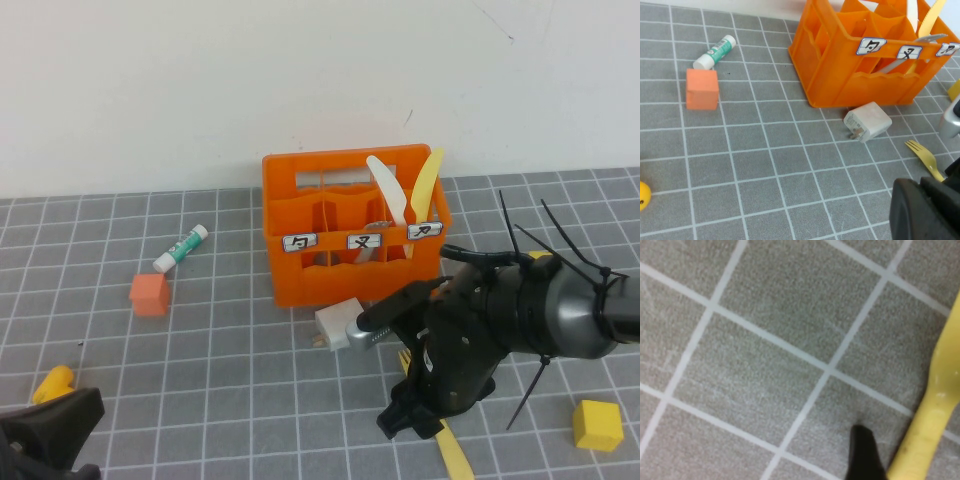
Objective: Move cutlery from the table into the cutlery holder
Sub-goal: Pick up the fork
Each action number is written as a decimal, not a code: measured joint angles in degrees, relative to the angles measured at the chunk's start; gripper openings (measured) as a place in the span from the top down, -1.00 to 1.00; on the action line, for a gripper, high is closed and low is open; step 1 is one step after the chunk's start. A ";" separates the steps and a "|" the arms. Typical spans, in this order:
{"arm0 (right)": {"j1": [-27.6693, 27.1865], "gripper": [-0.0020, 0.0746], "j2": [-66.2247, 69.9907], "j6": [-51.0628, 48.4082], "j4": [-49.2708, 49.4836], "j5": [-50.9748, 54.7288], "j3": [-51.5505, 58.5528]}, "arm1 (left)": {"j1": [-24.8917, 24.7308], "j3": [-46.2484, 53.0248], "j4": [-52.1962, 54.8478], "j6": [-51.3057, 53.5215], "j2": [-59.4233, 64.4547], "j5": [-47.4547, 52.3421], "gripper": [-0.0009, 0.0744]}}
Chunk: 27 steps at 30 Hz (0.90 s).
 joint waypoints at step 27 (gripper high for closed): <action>-0.11 0.63 0.34 -13.02 7.68 1.08 -0.45 | 0.00 0.00 0.00 0.22 0.00 0.00 0.98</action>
